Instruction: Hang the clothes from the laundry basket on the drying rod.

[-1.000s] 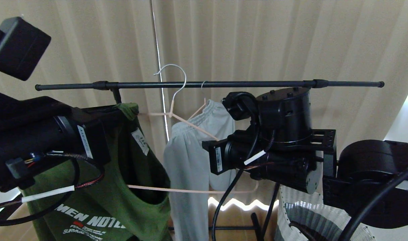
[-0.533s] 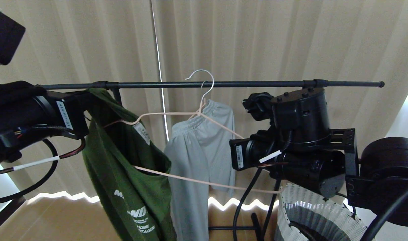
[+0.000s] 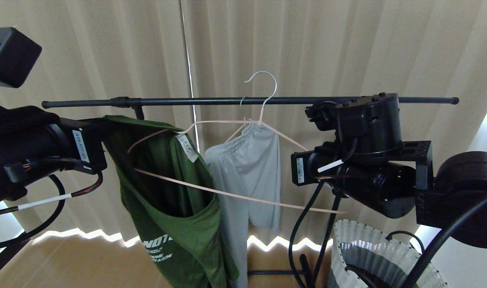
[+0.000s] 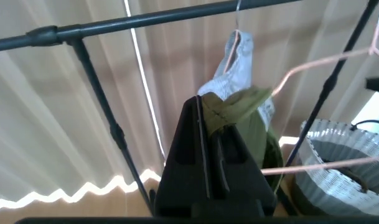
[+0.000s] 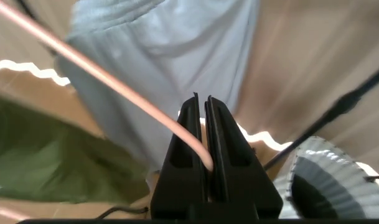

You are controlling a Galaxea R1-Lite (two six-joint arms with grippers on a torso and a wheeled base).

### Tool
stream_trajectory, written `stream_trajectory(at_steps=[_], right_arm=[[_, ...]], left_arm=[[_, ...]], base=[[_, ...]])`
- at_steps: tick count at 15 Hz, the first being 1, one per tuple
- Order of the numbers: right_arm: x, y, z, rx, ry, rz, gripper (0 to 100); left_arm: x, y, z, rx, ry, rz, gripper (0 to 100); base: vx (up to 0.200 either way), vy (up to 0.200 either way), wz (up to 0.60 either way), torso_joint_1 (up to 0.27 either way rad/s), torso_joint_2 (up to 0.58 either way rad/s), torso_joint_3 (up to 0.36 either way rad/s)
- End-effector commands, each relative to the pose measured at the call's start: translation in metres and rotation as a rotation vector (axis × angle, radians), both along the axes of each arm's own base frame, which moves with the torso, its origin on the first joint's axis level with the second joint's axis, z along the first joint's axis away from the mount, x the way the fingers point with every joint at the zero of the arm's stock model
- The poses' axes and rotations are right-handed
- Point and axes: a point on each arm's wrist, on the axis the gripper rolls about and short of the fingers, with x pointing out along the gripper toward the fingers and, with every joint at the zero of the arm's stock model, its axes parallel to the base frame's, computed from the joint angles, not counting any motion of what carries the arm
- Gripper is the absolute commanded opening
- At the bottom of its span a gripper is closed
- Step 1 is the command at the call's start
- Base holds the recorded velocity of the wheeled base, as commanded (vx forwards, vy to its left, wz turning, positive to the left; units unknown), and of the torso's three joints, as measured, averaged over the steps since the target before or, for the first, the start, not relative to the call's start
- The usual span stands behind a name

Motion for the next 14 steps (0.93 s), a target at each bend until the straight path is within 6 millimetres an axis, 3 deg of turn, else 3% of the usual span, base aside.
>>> stream_trajectory(at_steps=[1, 7, 9, 14], right_arm=[[0.009, 0.006, 0.0, 0.003, -0.006, -0.007, 0], [-0.001, 0.026, 0.002, 0.006, -0.017, 0.057, 0], [-0.003, 0.043, 0.006, 0.024, -0.032, 0.097, 0], [-0.022, 0.065, 0.01, 0.042, -0.039, 0.188, 0]], left_arm=[[0.001, -0.01, -0.003, 0.008, 0.016, -0.041, 0], [0.017, -0.036, 0.0, 0.009, 0.03, -0.11, 0], [0.021, -0.053, 0.001, 0.013, 0.033, -0.159, 0], [0.028, -0.061, 0.006, 0.008, 0.024, -0.173, 0]], base=[[0.0, 0.0, 0.0, 0.0, 0.0, 0.0], [0.0, 0.0, 0.0, 0.0, 0.0, 0.0], [0.0, 0.0, 0.0, 0.0, 0.0, 0.0], [0.0, 0.0, 0.0, 0.0, 0.0, 0.0]])
